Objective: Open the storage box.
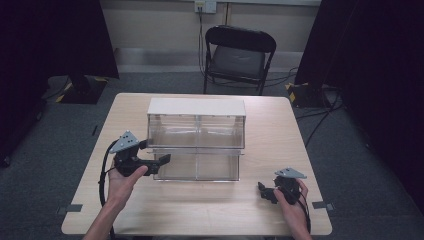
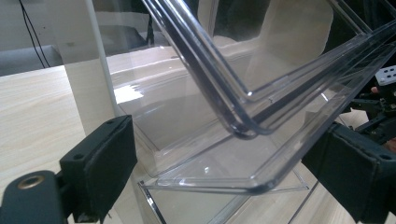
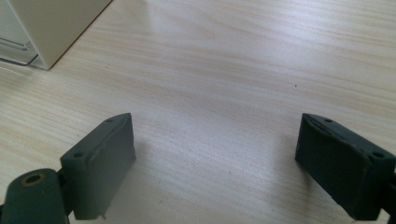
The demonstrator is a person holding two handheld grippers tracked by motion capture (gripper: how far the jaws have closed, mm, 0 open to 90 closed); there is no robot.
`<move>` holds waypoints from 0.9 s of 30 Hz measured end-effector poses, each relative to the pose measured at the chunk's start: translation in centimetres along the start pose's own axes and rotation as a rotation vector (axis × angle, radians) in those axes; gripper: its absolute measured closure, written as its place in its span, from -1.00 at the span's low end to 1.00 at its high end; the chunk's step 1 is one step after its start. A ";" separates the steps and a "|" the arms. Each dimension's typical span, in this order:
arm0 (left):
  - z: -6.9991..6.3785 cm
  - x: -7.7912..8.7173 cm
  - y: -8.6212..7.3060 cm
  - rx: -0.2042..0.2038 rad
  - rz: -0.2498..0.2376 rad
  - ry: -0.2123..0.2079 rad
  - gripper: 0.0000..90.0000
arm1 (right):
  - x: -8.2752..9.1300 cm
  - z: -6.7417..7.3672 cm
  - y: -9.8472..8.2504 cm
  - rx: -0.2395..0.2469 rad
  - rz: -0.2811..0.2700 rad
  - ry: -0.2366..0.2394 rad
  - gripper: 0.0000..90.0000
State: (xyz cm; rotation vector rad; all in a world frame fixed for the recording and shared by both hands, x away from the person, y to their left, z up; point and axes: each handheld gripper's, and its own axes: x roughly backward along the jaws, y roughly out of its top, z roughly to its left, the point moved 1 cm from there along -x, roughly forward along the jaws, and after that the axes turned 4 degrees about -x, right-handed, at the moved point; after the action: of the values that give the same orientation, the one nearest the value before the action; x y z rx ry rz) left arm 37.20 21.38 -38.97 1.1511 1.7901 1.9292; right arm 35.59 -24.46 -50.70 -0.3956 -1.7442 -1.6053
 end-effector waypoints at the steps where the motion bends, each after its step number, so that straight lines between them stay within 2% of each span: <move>1: 0.0 0.0 0.0 -0.001 0.000 0.000 -0.78 | 0.0 0.0 0.0 0.001 0.000 0.000 -0.75; 27: 0.1 0.0 -0.1 -0.008 0.004 0.000 -0.75 | 0.0 0.0 0.0 0.001 0.000 0.000 -0.75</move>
State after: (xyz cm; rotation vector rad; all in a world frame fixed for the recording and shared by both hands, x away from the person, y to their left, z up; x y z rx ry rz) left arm 37.25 21.46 -39.05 1.1525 1.7796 1.9368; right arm 35.60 -24.47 -50.70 -0.3950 -1.7449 -1.6047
